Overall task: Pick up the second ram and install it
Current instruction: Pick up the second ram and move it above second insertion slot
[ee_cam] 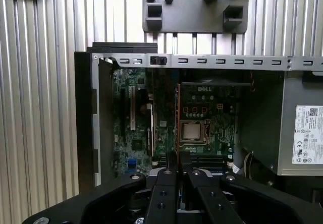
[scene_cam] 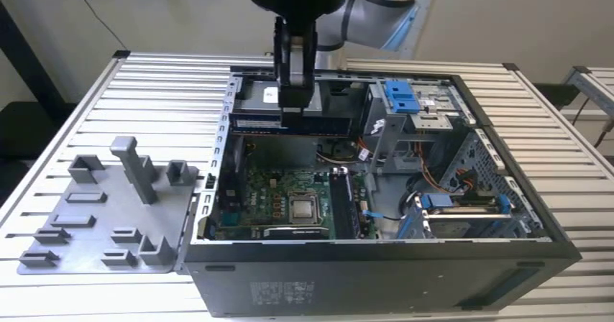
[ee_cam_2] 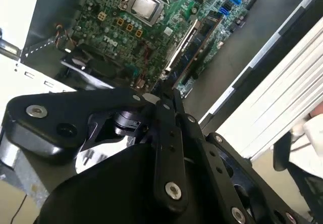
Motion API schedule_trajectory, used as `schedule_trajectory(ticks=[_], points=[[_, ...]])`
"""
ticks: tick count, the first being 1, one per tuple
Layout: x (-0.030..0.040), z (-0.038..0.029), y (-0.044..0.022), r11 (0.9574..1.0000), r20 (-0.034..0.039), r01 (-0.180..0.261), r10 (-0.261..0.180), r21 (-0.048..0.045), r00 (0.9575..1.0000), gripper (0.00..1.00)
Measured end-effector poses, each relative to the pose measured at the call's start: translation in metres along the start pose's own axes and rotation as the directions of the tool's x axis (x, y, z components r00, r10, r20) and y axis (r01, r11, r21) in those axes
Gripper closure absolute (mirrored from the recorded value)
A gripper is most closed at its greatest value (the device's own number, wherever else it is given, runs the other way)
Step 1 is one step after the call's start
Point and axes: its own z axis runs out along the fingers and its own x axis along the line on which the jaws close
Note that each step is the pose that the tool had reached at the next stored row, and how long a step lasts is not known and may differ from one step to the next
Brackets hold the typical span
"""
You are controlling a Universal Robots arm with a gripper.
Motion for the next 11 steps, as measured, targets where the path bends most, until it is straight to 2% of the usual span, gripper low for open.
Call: schedule_trajectory(ticks=[11], points=[[-0.0004,-0.0001,-0.0289,1.0,0.0,0.0,0.0,-0.0009,1.0,0.86]])
